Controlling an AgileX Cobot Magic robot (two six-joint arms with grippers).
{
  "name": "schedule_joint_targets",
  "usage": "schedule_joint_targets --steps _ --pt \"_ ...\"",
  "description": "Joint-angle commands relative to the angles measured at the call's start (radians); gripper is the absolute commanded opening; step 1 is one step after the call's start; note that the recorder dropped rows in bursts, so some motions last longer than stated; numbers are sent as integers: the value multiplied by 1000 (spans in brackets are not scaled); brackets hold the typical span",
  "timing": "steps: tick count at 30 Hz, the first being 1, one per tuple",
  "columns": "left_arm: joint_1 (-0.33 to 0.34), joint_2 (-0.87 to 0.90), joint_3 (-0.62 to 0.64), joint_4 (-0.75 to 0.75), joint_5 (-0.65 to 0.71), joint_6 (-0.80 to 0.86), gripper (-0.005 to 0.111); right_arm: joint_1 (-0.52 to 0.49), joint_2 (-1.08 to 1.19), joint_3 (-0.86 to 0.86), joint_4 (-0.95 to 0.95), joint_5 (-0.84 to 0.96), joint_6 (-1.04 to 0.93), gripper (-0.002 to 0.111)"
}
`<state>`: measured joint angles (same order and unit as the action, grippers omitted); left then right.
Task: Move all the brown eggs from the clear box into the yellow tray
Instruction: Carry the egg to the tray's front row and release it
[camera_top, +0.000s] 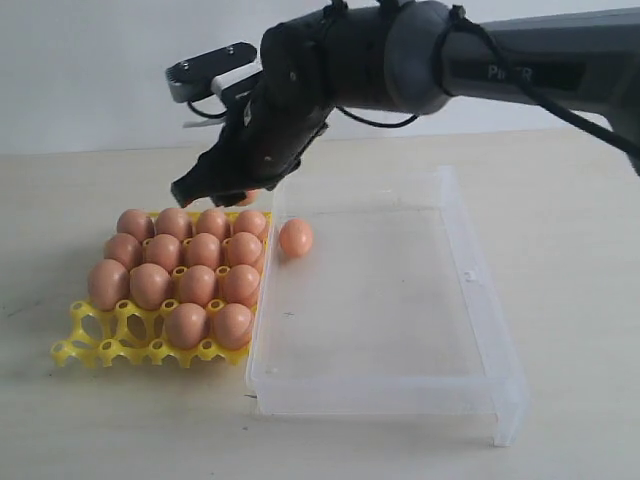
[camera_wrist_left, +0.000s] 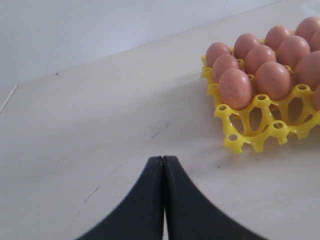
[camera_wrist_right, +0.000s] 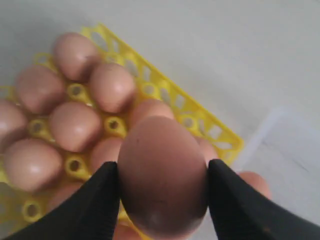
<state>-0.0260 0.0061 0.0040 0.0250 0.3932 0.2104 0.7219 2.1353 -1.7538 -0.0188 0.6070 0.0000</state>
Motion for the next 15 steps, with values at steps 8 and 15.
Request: schedule_joint_targets --steps 8,15 --pt "-6 -6 -4 0 -6 -6 0 169 -84 385 24 -614 -36 0" --pt "-6 -6 -4 0 -6 -6 0 191 -53 482 27 -804 -41 0"
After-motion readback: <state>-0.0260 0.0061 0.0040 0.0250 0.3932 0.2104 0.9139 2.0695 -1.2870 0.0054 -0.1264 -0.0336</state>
